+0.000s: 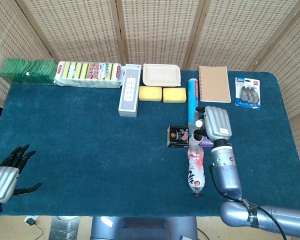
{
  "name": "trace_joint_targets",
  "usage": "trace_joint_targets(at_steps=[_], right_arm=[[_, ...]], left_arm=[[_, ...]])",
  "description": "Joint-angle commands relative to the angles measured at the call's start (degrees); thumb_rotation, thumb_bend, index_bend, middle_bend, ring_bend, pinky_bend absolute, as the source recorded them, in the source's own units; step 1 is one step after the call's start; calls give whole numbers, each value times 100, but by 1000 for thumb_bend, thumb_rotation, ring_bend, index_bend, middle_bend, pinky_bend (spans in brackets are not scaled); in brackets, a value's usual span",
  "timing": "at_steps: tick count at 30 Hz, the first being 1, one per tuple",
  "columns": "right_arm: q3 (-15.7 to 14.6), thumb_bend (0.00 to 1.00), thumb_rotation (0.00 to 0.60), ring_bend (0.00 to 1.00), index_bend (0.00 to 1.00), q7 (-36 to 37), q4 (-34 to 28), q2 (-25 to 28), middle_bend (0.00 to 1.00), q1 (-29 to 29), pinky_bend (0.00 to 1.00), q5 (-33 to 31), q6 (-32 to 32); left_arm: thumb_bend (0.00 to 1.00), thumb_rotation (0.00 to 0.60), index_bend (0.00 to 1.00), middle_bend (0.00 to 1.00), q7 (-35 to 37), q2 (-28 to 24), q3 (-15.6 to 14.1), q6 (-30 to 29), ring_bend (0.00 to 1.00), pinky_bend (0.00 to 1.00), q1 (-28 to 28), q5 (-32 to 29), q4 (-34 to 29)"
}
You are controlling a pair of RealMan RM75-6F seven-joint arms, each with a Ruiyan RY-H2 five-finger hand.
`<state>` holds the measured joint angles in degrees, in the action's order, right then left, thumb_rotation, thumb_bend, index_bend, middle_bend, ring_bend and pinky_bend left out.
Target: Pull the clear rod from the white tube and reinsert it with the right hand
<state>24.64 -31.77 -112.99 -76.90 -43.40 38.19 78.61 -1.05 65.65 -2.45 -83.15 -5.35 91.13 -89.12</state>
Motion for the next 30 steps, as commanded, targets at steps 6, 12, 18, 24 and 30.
trace_joint_targets(at_steps=[6,12,18,24,30], right_arm=[[-55,431,600,1000,798,-43,120,54,1000,-1,1000,-123,-32],[-101,431,600,1000,798,23,154,119,1000,46,1000,-137,-78],[-139,431,600,1000,799,65,53,231,1000,112,1000,-141,-71],[-186,430,600,1000,799,78,-22,279,1000,152,1000,-116,-29],[-228,431,600,1000,798,71,-74,277,1000,173,1000,-116,11]], left_arm=[[111,446,106,50,19,-9,8,13,24,225,-7,-16,6],[111,444,107,49,20,-11,4,25,24,225,-11,-16,5],[112,449,107,49,25,-15,-9,12,24,225,-6,9,2],[112,455,106,50,64,-28,-15,-21,25,226,4,33,7],[112,447,106,49,93,-39,-28,-67,25,226,20,76,9]])
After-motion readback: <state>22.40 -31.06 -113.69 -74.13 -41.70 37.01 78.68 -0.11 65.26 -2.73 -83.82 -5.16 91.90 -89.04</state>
